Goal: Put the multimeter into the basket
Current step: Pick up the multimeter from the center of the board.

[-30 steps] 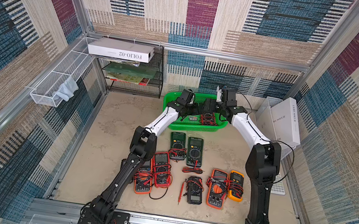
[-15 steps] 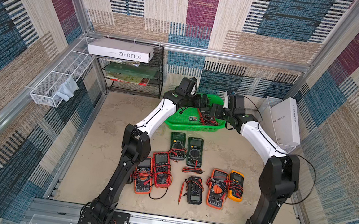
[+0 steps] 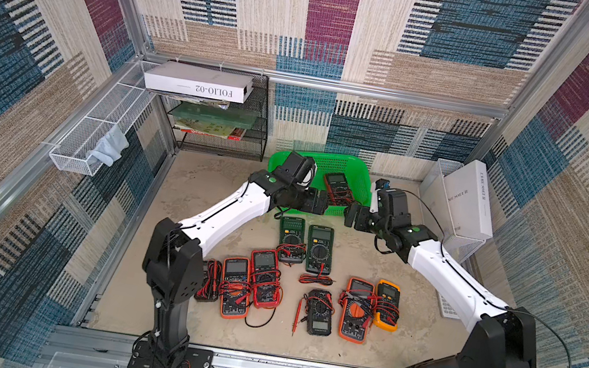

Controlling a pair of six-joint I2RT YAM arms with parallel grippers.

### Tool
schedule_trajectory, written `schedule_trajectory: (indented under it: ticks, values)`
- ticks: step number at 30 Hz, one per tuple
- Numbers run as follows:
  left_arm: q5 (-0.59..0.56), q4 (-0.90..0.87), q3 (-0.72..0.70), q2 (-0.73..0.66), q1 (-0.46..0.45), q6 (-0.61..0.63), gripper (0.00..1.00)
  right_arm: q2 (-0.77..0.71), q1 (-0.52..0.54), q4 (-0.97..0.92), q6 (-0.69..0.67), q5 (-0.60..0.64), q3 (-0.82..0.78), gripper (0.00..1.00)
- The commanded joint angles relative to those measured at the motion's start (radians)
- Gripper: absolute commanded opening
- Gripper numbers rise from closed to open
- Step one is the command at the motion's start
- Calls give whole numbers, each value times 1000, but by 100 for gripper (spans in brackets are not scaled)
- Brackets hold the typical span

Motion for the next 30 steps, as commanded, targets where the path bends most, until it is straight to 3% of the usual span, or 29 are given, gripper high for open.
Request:
schedule_trajectory:
  ticks: [1,13,20,30]
  values:
    - [-60,65,-147,-118,-1,-56,99,-28,54,-17,26,5,-49,100]
    - [-298,9,-621,-544,20,-129,99,95,428,-58,118,92,-45,100]
    - [-272,-18,-779,-707,144,-163,99,218,564,-94,164,102,53,99]
    - [-193,-29,-827,-772,275,-146,99,331,658,-110,217,85,140,99]
